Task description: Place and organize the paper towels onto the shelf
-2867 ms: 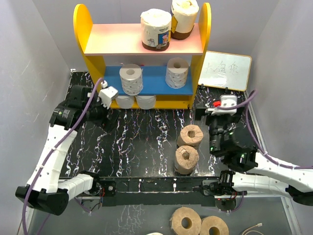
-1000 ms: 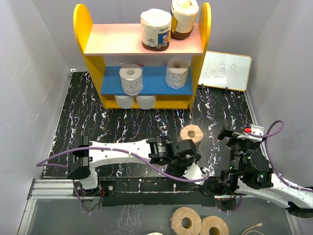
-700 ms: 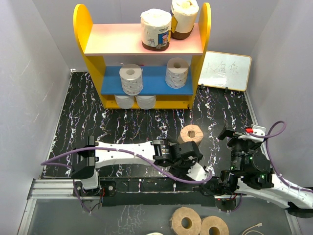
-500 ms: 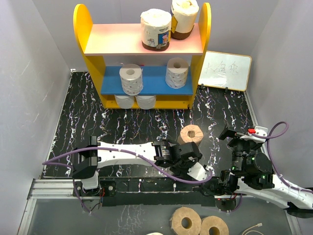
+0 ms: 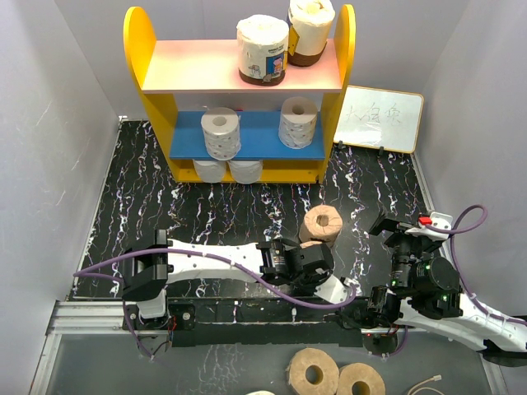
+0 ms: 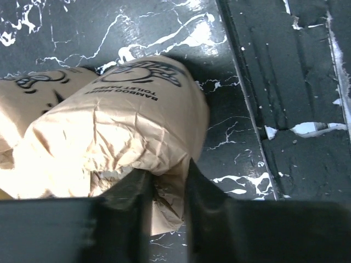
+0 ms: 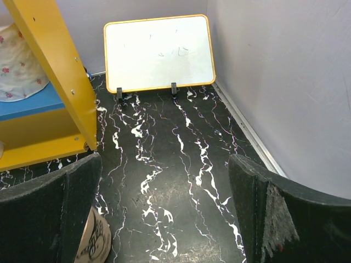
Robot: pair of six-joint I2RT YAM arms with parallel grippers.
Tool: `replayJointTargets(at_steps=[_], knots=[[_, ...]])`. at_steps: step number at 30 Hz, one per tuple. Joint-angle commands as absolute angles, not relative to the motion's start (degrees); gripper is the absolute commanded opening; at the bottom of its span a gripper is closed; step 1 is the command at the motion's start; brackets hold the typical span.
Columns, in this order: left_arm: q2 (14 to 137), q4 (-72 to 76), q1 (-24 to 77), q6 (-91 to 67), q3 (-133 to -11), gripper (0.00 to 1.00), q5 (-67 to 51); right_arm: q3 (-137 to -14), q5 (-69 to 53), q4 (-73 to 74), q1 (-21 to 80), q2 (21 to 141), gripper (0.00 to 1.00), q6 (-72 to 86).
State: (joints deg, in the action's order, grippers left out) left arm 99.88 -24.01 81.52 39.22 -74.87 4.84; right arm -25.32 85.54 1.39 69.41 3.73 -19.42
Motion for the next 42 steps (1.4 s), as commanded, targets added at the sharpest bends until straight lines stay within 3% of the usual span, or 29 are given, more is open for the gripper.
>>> replayJointTargets(at_steps=[1,9,15,21,25,30,42], knots=[[98.1,-25.6,81.4,38.0,-74.1,0.0,4.4,-25.3,85.6,-0.4,69.8,2.8,0.98,-19.9],[95.7,-32.3,81.4,39.4,-77.4,0.0,5.3,-25.3,85.6,-0.4,69.8,3.0,0.98,-19.9],[91.8,-51.0,80.2,50.0,-83.2,0.05,-2.7,-25.2,85.4,-0.4,69.8,3.0,0.98,-19.9],[91.8,-66.8,78.4,53.4,-84.9,0.0,-10.1,-25.1,85.2,-0.4,69.8,3.1,0.98,-19.9],[87.2,-63.2,72.5,54.5,-76.0,0.0,-10.2,-25.1,85.2,-0.4,69.9,3.4,0.98,-20.0],[82.9,-56.5,64.2,54.4,-74.9,0.0,-6.3,-25.0,84.9,-0.6,69.8,4.1,0.98,-20.0],[84.7,-68.7,54.6,58.2,-92.1,0.0,-1.1,-24.9,84.5,-0.7,69.9,4.4,0.98,-20.0]])
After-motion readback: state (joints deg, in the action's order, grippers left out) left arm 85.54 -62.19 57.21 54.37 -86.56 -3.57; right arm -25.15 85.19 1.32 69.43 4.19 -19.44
